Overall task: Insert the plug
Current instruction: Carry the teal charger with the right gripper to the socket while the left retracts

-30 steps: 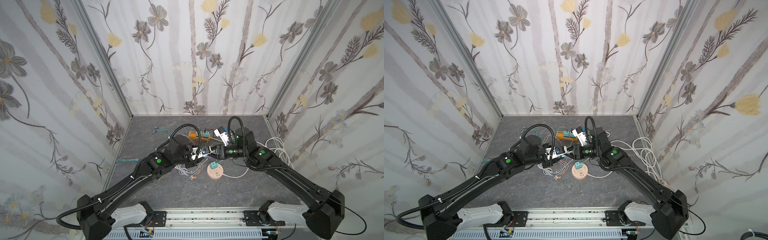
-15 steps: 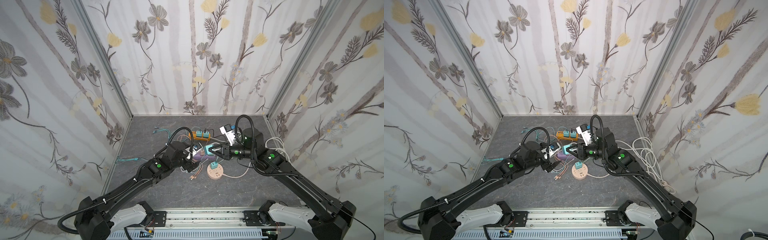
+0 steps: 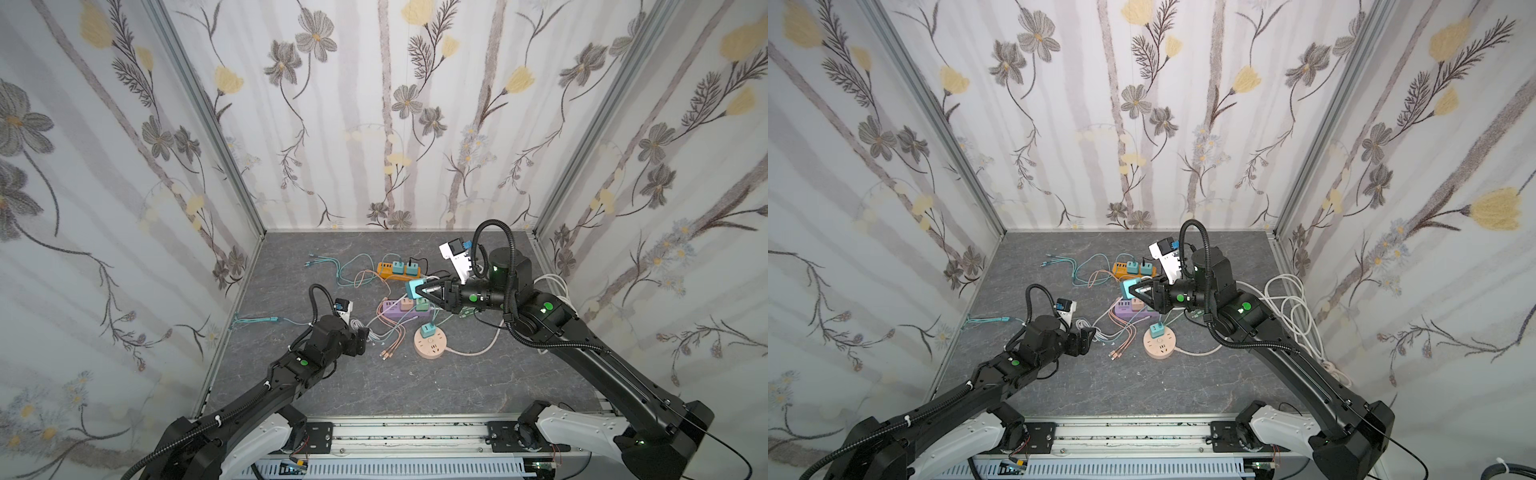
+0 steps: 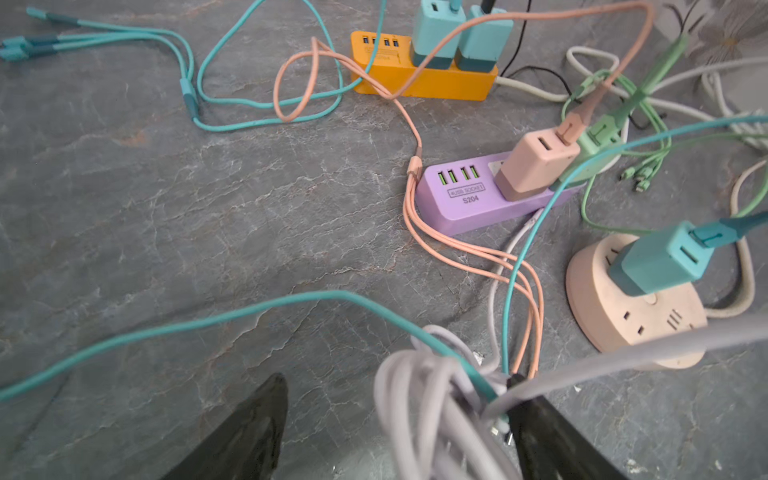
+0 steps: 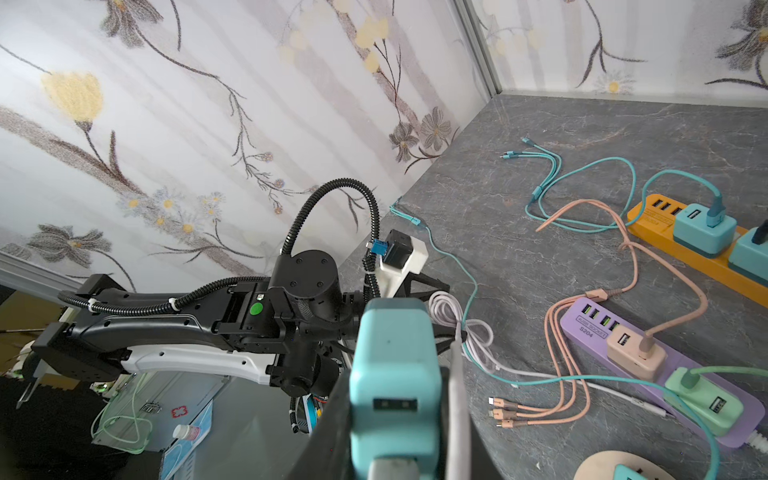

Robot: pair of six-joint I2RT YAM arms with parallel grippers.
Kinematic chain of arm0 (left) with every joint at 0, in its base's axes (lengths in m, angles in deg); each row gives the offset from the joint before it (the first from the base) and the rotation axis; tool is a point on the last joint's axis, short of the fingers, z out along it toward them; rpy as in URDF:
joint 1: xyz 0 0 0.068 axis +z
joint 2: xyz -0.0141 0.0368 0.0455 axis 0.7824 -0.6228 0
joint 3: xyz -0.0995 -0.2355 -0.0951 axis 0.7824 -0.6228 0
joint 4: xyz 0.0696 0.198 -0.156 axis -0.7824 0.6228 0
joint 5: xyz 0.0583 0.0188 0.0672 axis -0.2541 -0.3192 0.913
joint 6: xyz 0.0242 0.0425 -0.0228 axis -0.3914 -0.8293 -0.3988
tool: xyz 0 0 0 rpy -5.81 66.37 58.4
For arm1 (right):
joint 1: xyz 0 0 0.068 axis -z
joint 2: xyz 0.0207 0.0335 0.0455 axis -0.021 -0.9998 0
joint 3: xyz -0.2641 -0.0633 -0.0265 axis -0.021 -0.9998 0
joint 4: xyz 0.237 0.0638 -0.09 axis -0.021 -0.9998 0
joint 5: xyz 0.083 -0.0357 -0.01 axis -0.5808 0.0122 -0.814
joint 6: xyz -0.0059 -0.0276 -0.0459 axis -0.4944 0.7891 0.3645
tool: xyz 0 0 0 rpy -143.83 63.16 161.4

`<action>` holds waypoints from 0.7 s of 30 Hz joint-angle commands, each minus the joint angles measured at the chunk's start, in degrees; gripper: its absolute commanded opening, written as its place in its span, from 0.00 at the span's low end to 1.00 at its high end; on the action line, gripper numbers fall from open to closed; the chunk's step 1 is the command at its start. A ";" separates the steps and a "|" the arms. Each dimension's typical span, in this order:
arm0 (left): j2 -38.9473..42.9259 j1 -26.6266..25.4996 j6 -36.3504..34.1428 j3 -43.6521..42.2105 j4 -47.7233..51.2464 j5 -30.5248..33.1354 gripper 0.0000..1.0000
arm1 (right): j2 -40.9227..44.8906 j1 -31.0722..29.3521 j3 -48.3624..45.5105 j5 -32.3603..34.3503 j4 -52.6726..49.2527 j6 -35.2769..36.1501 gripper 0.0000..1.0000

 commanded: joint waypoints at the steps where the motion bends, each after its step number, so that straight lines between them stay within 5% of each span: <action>1: 1.78 3.07 7.96 -0.27 -1.42 -4.84 0.83 | -0.43 -0.02 0.99 0.23 2.23 0.72 0.00; 6: -1.30 4.37 7.57 3.65 4.48 0.54 0.88 | 0.93 -0.01 5.46 -1.31 -0.26 4.57 0.00; 12: -2.06 5.28 8.76 4.51 -3.76 -3.74 0.98 | 5.04 0.08 8.76 9.38 -11.84 16.16 0.00; 21: -10.11 8.70 14.78 11.88 12.40 17.28 1.00 | 16.19 0.16 1.58 15.76 -20.69 35.63 0.00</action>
